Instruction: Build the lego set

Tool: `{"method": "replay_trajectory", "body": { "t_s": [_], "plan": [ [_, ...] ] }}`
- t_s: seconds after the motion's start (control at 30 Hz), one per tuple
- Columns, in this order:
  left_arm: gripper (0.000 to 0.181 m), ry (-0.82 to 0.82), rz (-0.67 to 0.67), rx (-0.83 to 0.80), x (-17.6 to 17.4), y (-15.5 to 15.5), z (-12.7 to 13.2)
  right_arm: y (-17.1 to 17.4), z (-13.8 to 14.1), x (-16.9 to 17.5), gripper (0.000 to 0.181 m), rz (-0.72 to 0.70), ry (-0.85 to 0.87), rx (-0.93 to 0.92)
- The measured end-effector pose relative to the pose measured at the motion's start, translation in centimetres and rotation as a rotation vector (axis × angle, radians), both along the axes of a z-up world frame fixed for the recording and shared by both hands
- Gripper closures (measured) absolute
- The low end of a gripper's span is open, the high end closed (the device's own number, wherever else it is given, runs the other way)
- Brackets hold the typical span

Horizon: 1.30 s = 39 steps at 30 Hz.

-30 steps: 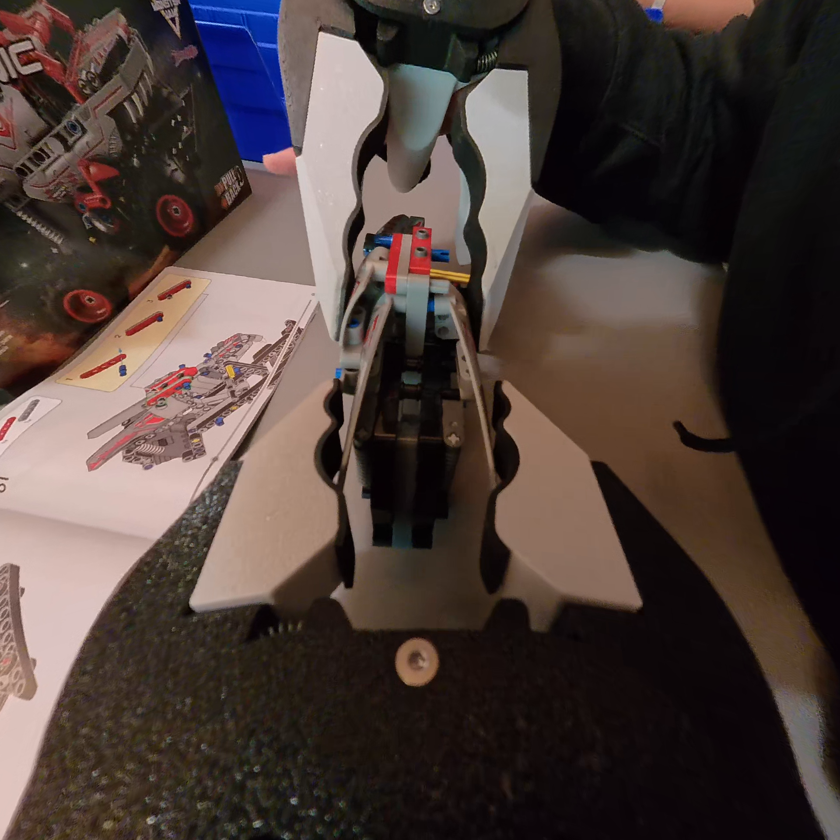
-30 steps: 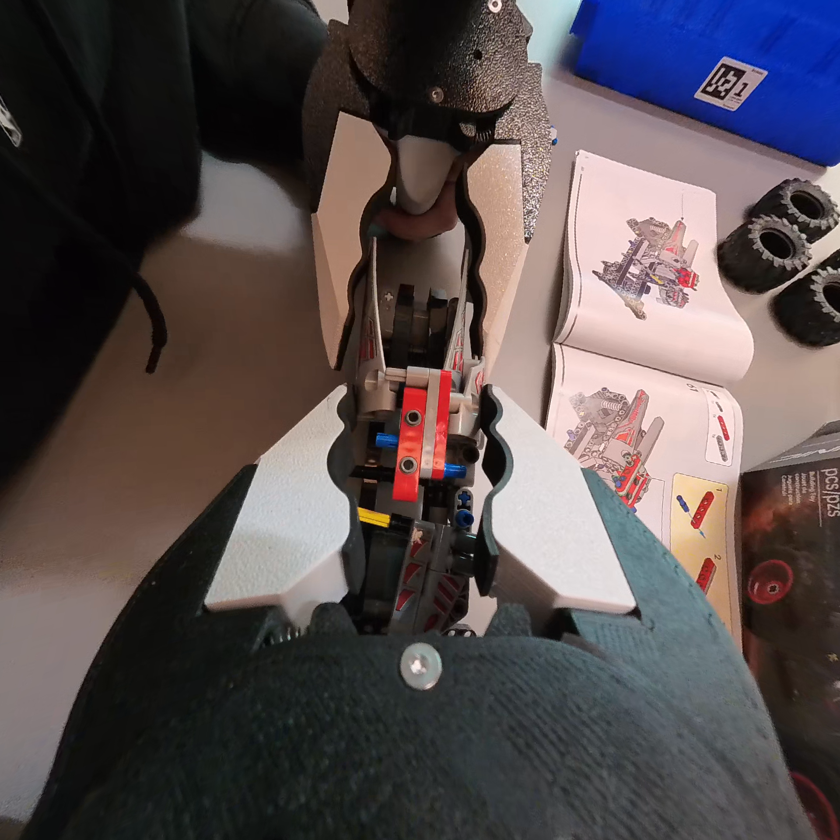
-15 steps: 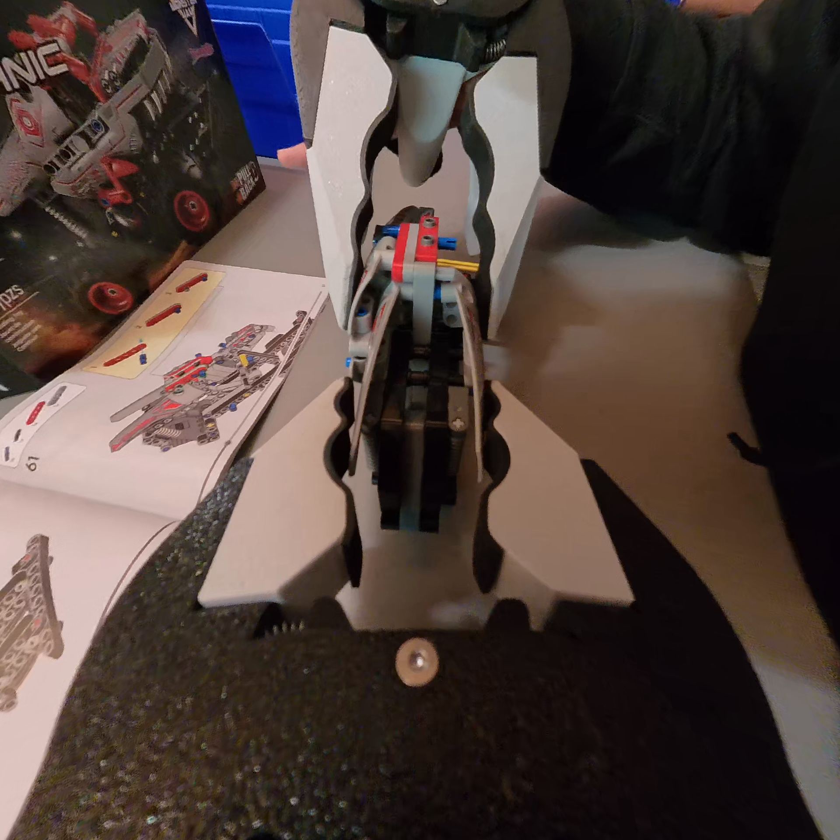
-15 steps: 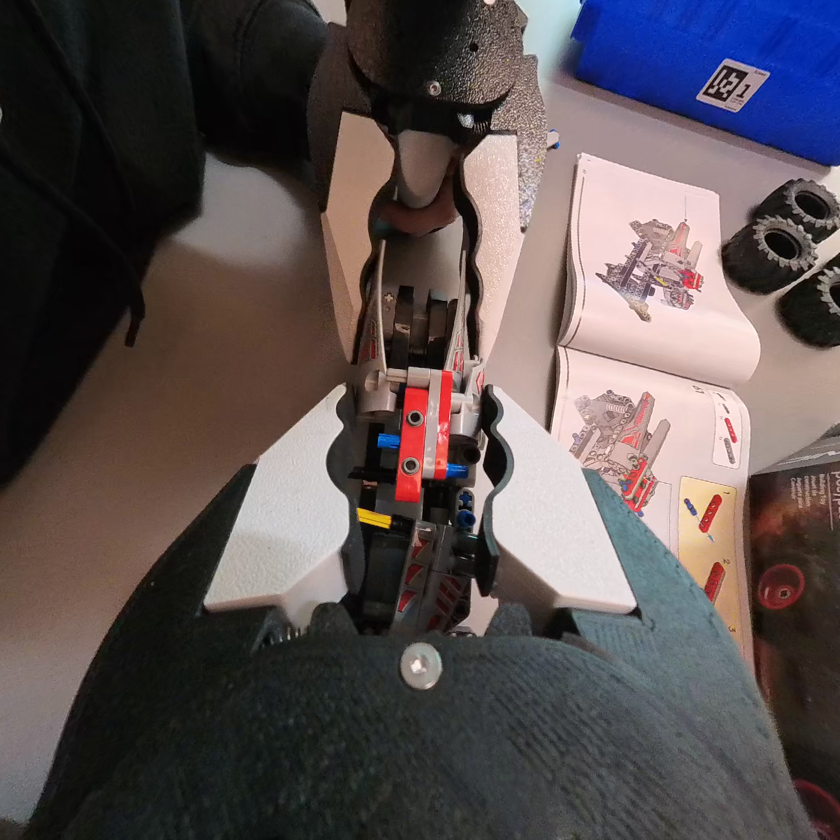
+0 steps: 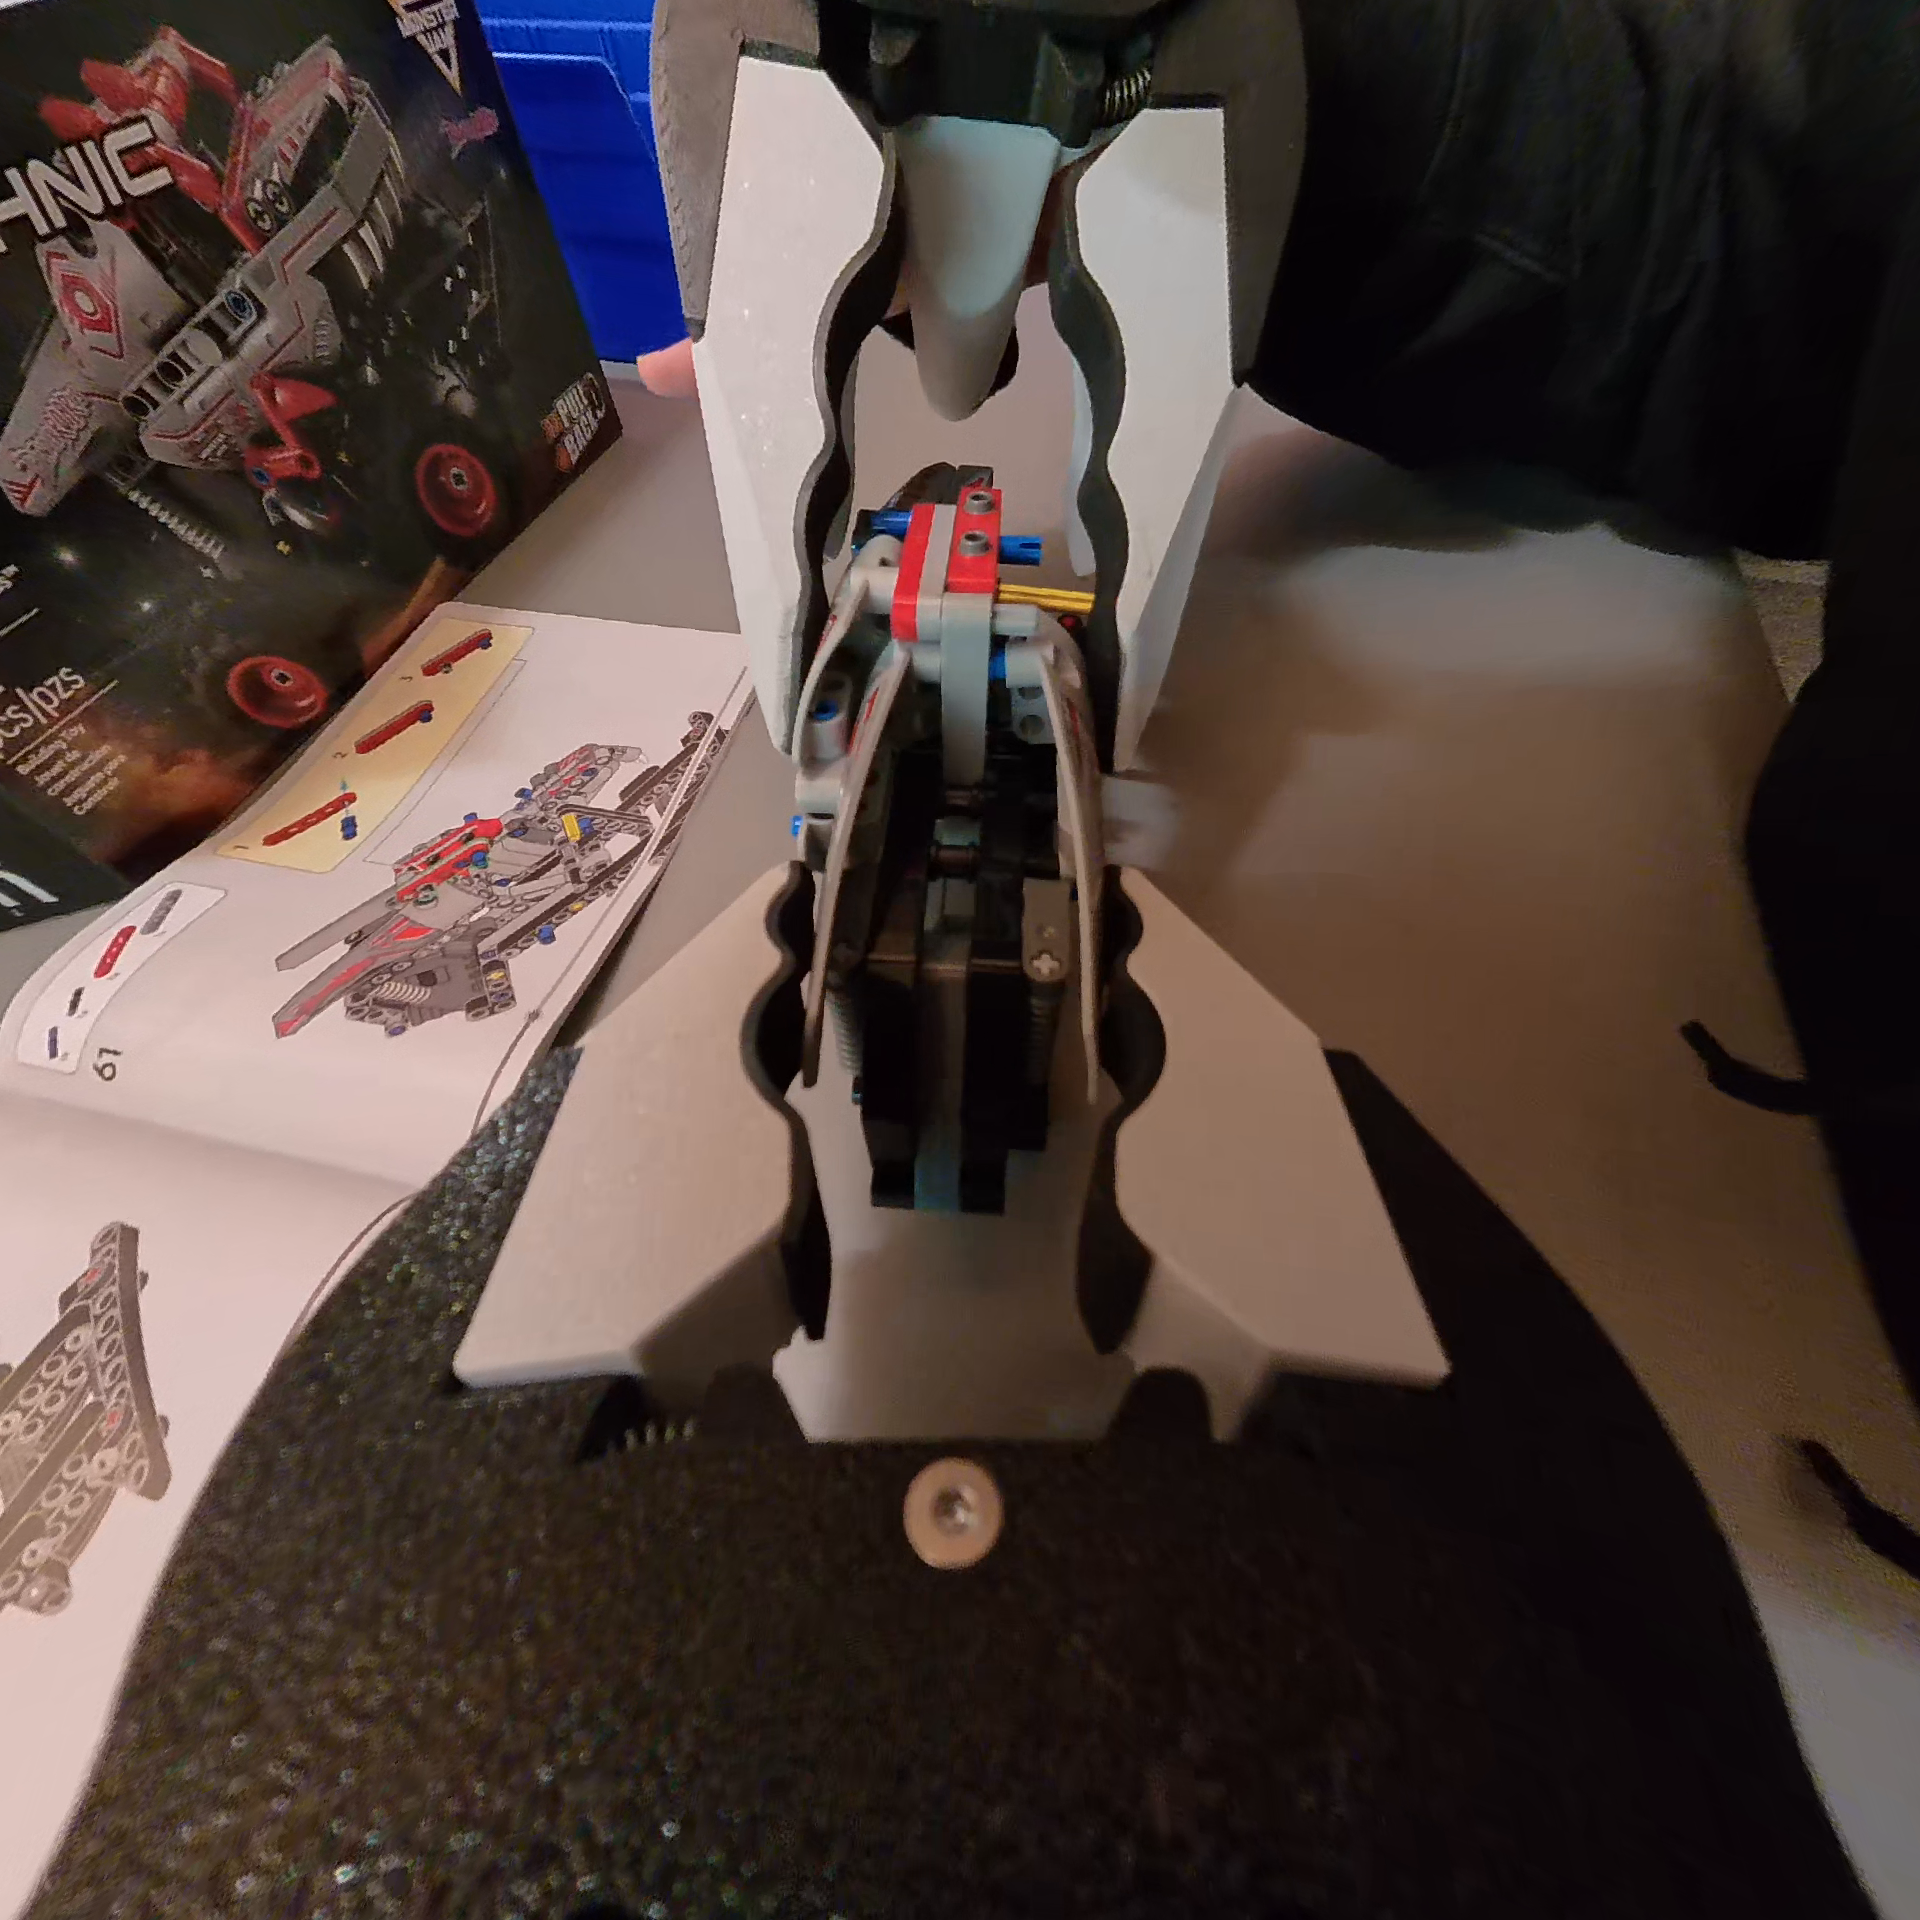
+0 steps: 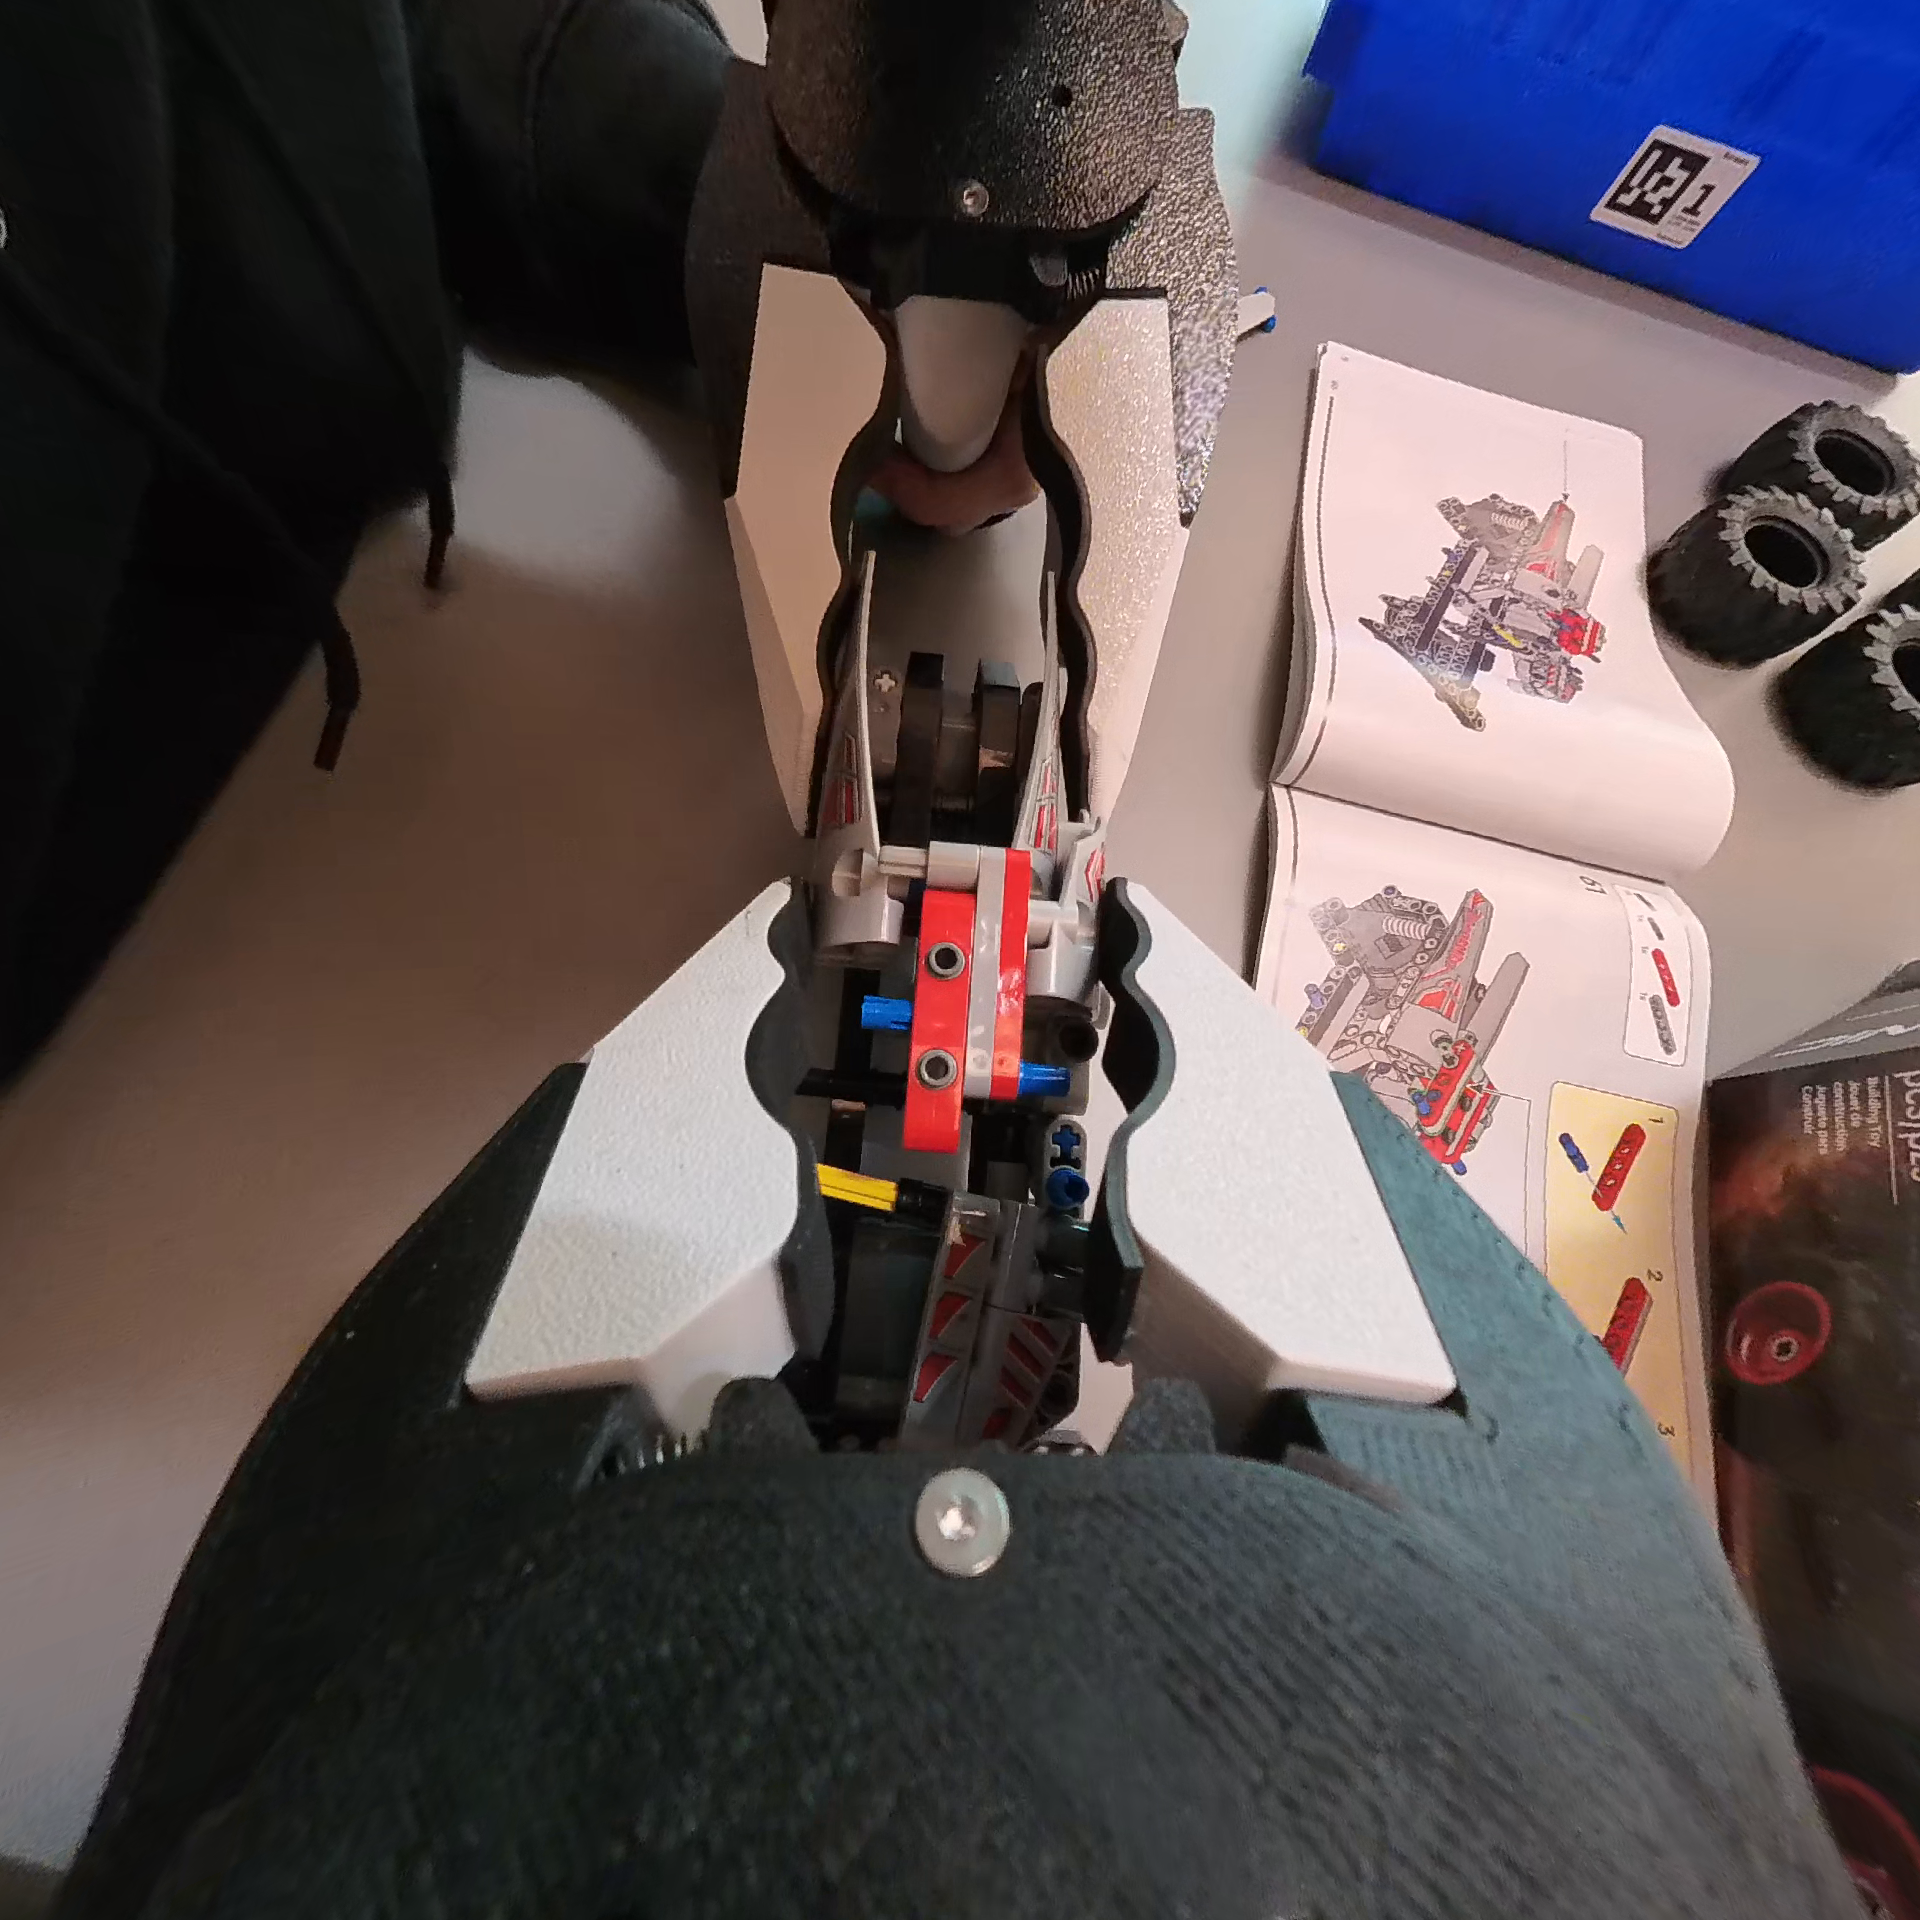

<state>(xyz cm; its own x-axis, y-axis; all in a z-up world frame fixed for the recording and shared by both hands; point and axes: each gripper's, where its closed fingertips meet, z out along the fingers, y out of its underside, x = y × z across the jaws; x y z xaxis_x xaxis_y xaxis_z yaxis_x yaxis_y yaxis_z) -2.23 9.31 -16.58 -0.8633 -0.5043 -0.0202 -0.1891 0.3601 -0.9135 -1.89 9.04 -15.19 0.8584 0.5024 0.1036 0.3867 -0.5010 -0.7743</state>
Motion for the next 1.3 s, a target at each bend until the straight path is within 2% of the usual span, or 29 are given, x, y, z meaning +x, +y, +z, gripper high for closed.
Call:
{"method": "replay_trajectory", "body": {
  "t_s": [0.47,0.93,1.3],
  "plan": [
    [0.126,-0.018,0.031,0.008,0.4,0.0,0.0,0.3,-0.2,0.4,0.124,-0.01,-0.063,0.031],
    [0.117,-0.001,0.011,0.004,0.3,-0.1,-0.1,0.4,-0.1,0.5,0.124,-0.01,-0.027,0.033],
    [0.115,-0.016,-0.009,0.094,0.0,1.0,-0.9,0.3,-0.2,0.6,0.125,-0.02,-0.052,-0.04]
  ]
}}
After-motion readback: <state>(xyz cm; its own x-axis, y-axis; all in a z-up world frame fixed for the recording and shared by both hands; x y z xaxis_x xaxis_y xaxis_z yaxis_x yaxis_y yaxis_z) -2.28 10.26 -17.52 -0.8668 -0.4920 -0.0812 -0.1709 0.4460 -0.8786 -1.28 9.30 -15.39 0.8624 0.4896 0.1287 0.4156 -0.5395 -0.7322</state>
